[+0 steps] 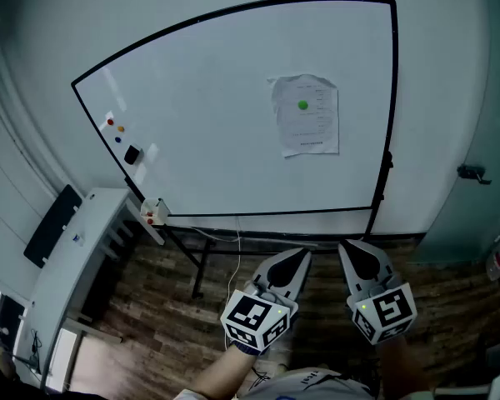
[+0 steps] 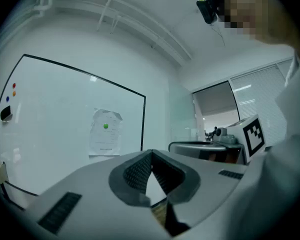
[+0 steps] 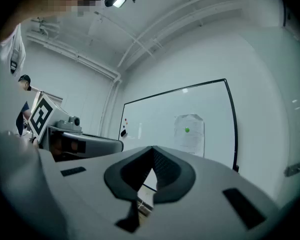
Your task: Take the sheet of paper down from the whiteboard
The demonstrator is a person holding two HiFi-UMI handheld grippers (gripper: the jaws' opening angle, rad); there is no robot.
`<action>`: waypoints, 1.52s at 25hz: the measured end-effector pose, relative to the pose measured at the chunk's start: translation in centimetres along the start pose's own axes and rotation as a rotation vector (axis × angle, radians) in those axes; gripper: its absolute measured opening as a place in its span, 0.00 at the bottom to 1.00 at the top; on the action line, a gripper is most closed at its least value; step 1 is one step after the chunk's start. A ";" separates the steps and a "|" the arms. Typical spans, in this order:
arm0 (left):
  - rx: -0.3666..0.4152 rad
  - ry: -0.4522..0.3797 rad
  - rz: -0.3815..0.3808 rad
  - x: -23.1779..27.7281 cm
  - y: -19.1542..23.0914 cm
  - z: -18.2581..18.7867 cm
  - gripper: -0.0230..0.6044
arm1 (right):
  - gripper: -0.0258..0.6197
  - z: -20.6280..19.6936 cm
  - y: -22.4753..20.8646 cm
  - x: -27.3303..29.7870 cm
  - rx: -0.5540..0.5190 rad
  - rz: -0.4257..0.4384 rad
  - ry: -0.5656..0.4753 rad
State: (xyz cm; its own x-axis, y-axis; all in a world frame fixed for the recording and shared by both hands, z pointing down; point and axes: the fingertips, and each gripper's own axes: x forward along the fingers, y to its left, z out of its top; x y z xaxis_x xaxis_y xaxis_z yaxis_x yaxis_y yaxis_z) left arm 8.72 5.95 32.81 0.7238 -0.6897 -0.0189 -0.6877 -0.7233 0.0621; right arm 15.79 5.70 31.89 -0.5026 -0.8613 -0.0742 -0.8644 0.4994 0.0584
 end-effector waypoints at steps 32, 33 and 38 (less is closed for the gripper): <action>0.058 0.043 0.138 4.2 3.7 -1.2 0.06 | 0.06 -0.2 -5.5 0.4 0.123 0.043 -0.102; 0.057 0.040 0.137 4.4 4.2 -1.2 0.06 | 0.06 -0.1 -5.6 1.0 0.117 0.042 -0.098; 0.041 0.028 0.127 5.7 8.7 -1.7 0.06 | 0.06 -1.0 -5.6 5.4 0.096 0.034 -0.075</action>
State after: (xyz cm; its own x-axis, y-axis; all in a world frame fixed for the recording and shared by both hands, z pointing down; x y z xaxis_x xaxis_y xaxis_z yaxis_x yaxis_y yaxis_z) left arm 6.99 -4.23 34.94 0.6313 -0.7754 0.0148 -0.7755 -0.6310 0.0209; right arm 17.90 -1.81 32.21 -0.5283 -0.8359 -0.1486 -0.8421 0.5382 -0.0335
